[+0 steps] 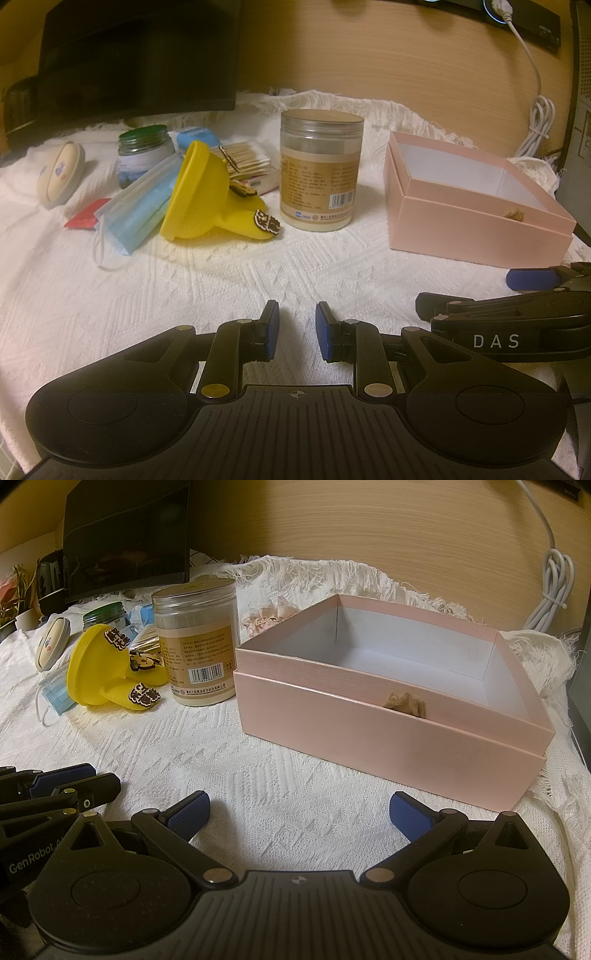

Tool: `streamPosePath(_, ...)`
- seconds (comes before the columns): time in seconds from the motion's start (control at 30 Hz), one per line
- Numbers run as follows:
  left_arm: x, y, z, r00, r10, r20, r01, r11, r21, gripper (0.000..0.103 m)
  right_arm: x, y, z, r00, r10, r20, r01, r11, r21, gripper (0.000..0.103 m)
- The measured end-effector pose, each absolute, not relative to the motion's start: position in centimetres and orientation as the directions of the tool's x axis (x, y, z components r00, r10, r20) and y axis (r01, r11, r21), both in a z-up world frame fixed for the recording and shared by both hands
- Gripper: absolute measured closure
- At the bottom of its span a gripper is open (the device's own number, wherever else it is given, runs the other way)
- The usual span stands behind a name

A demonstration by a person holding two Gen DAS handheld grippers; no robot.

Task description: Organize soft objects

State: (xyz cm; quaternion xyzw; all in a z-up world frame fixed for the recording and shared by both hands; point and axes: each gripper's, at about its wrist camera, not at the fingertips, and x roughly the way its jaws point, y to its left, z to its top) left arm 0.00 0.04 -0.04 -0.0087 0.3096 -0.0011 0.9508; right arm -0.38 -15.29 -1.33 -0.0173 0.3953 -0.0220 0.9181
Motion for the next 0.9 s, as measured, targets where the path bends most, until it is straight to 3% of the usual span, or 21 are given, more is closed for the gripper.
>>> streamPosePath(0.9, 0.01, 0.13, -0.01, 0.809, 0.001, -0.588, -0.004, 1.000, -0.005, 0.078, -0.41, -15.29, -1.29, 0.686, -0.054, -0.725, 0.026, 0.998, -0.050, 0.000)
